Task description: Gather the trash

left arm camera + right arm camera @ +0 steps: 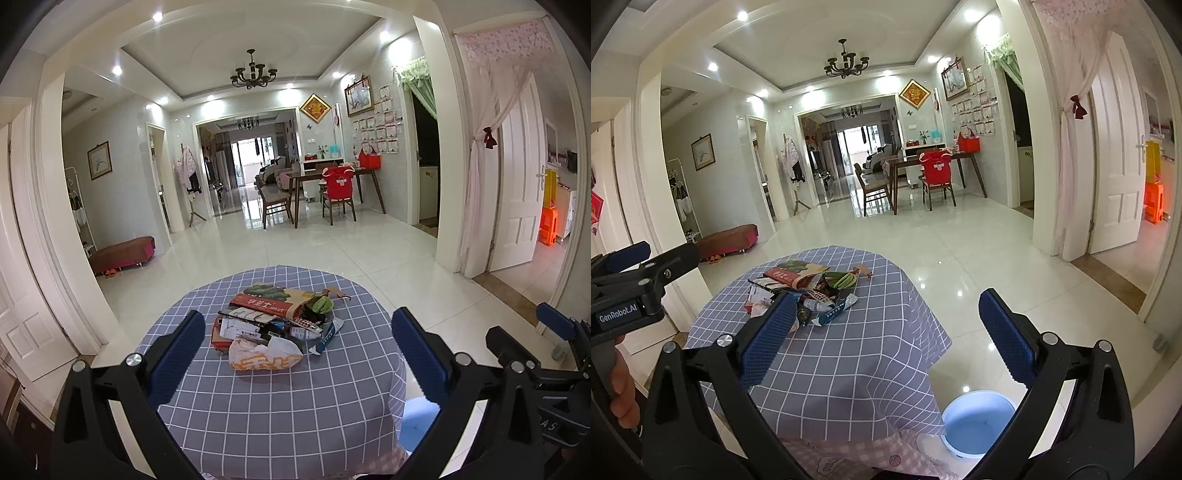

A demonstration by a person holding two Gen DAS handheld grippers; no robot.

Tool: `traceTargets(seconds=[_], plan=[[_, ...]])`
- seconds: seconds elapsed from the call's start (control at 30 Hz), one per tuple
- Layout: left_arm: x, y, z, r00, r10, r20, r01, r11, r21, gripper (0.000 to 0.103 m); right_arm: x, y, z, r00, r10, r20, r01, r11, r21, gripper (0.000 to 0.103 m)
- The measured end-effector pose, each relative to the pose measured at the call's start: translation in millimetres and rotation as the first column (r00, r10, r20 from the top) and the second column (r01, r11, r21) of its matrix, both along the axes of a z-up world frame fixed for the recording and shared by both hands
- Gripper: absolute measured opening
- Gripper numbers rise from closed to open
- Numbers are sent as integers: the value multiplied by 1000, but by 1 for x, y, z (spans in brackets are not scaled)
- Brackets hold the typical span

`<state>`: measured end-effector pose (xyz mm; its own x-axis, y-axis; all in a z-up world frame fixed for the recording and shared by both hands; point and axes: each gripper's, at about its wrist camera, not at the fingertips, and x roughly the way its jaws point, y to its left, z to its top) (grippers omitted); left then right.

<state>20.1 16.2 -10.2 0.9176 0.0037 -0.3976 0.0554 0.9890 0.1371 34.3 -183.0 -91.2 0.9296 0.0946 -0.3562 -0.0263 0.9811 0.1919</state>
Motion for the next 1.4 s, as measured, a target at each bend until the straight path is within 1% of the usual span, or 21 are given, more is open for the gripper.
traceTargets(seconds=[1.4], plan=[[1,-6,-8,1000,-7,-3,7,1000,6,99,-2,0,-8,1000,-4,-7,4,1000,10,97]])
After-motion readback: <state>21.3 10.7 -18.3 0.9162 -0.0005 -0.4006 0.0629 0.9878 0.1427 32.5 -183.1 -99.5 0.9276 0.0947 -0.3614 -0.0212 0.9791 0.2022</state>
